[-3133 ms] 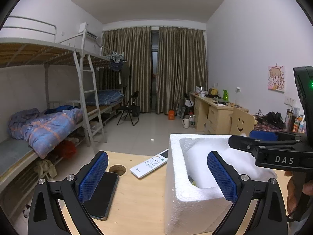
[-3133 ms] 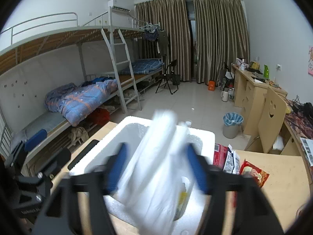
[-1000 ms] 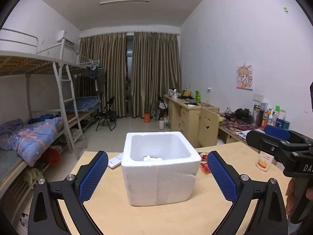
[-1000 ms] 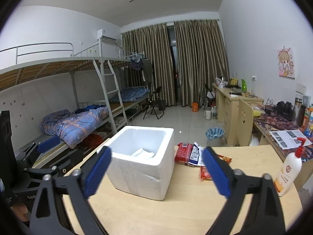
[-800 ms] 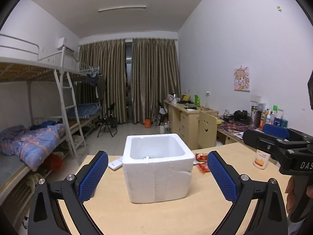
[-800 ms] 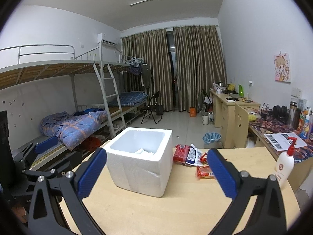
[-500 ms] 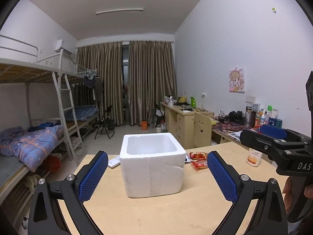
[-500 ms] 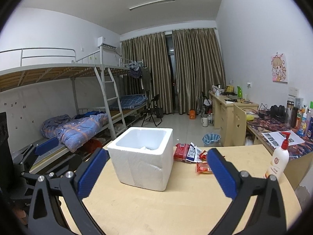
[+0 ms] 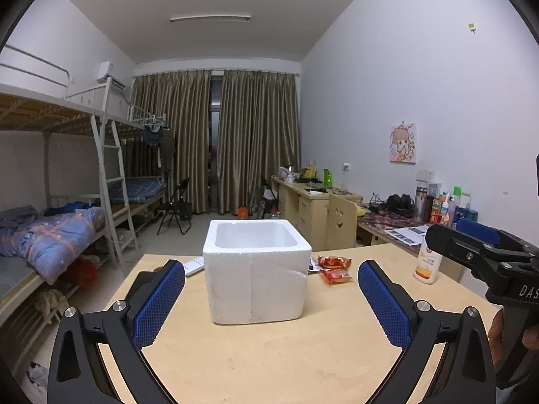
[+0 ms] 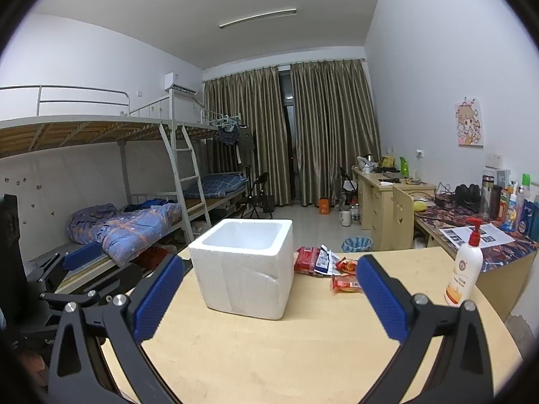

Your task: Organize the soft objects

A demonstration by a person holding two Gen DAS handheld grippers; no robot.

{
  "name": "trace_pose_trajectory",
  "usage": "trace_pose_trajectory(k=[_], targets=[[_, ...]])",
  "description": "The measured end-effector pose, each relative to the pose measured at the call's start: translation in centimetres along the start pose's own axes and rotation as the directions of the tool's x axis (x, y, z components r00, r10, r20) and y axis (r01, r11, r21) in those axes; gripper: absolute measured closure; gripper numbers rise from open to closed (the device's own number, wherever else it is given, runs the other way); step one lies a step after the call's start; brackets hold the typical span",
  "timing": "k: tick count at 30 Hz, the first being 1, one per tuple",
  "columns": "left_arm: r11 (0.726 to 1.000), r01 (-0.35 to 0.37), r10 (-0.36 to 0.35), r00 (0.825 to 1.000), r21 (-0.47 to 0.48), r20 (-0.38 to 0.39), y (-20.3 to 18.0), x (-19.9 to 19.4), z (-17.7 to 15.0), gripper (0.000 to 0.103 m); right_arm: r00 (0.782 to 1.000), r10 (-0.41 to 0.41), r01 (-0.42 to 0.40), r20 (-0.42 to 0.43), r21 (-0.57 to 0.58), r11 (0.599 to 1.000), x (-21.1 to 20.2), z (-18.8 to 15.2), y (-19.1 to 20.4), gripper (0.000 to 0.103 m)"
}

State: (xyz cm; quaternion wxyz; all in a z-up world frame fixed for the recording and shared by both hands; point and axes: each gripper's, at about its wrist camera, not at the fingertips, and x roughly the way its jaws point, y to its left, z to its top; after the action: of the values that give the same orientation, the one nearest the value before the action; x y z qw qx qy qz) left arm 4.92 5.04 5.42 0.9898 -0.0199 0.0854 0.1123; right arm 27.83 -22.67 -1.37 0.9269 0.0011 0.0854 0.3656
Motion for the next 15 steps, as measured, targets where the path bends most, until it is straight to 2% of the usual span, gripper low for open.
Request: trace_pose_trajectory(k=[7,15], targets=[[1.0,0.005,-0.005,1.0,0.009,0.016,0.0,-0.6,-1.7,0.0,1.0,0.019,-0.019,0.004,0.031,0.999,-0.4,-1.8,0.1,0.0],[1.0,0.015,-0.015,1.0,0.008,0.024,0.0,-1.0,-4.3,0.0,1.0,0.004,-0.004,-0.001,0.044,0.999,-0.7,-4.6,0.0,0.0]])
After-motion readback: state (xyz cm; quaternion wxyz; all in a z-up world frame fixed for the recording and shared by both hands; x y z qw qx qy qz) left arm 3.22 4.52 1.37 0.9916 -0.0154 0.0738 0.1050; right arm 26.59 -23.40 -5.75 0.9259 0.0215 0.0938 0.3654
